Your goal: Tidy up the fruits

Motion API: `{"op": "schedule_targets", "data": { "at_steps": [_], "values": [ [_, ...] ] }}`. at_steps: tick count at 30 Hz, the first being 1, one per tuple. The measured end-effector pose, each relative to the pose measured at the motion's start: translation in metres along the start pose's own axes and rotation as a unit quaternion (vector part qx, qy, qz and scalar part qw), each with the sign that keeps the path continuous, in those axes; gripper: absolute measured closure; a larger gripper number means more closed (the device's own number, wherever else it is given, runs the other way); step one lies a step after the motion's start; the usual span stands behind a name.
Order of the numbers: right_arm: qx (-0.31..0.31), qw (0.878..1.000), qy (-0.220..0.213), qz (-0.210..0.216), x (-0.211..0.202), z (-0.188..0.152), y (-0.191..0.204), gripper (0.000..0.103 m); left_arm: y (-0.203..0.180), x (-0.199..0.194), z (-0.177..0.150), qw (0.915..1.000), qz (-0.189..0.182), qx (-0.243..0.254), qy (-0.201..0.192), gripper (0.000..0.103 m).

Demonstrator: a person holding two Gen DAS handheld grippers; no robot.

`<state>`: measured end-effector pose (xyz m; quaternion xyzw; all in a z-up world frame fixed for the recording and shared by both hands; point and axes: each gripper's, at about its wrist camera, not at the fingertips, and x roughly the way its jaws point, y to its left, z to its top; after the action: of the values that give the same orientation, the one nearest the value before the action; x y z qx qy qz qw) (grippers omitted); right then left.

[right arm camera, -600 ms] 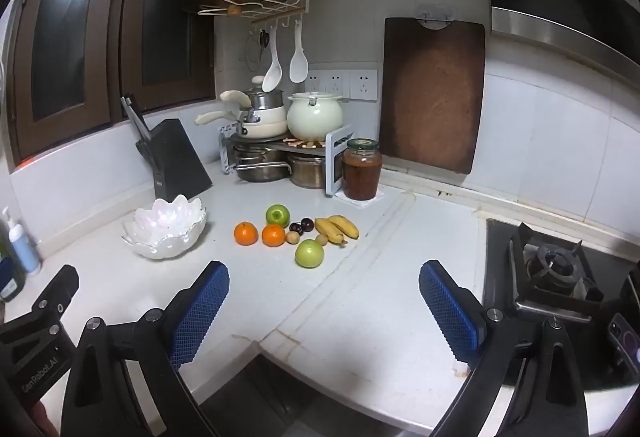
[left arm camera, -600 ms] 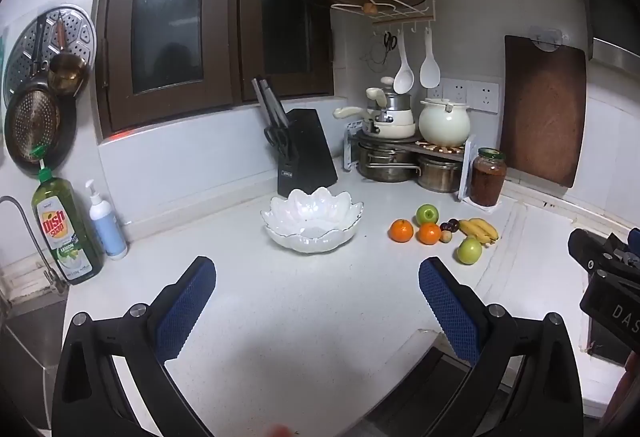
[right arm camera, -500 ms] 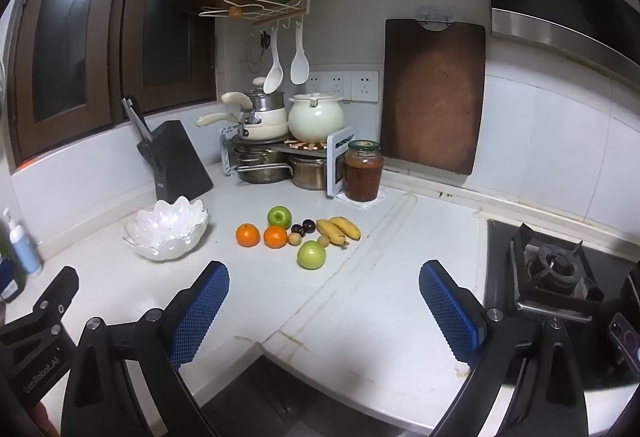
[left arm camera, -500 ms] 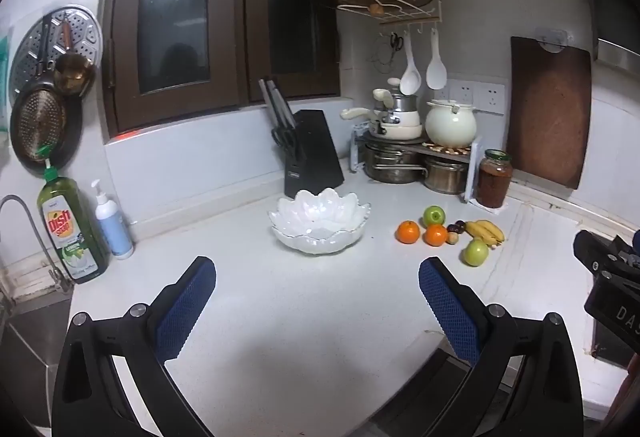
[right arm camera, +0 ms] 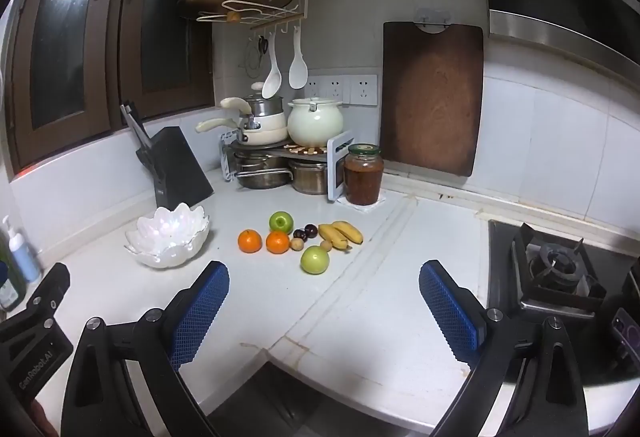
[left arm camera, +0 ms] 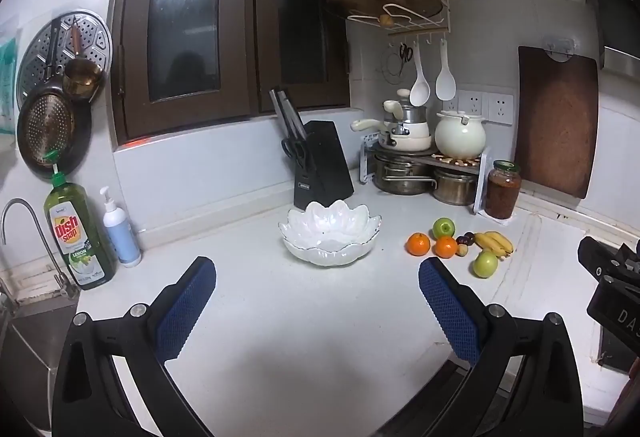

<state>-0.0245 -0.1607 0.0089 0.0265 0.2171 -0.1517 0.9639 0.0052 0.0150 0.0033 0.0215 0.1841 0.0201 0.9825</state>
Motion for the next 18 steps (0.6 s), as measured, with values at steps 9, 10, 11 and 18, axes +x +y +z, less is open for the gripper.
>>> {"op": "schedule_targets", "data": {
  "at_steps": [9,10,11,18],
  "values": [
    [0.003,1.000,-0.003,-0.002,0.0025,0.0004,0.0007,0.006,0.0005,0.0031,0.0021,1.0000,-0.005,0.001,0.001,0.000],
    [0.003,1.000,-0.003,-0.002,0.0036,0.0007,0.0008,0.006,0.0005,0.0035,0.0025,1.0000,-0.004,0.001,0.001,0.000],
    [0.003,1.000,-0.003,-0.002,0.0023,0.0003,0.0004,0.006,0.0001,0.0035,0.0024,1.0000,-0.003,0.001,0.001,0.000],
    [0.003,1.000,-0.005,-0.001,0.0025,0.0002,0.0009,0.006,0.0005,0.0035,0.0016,1.0000,-0.004,0.001,0.001,0.000]
  ]
}}
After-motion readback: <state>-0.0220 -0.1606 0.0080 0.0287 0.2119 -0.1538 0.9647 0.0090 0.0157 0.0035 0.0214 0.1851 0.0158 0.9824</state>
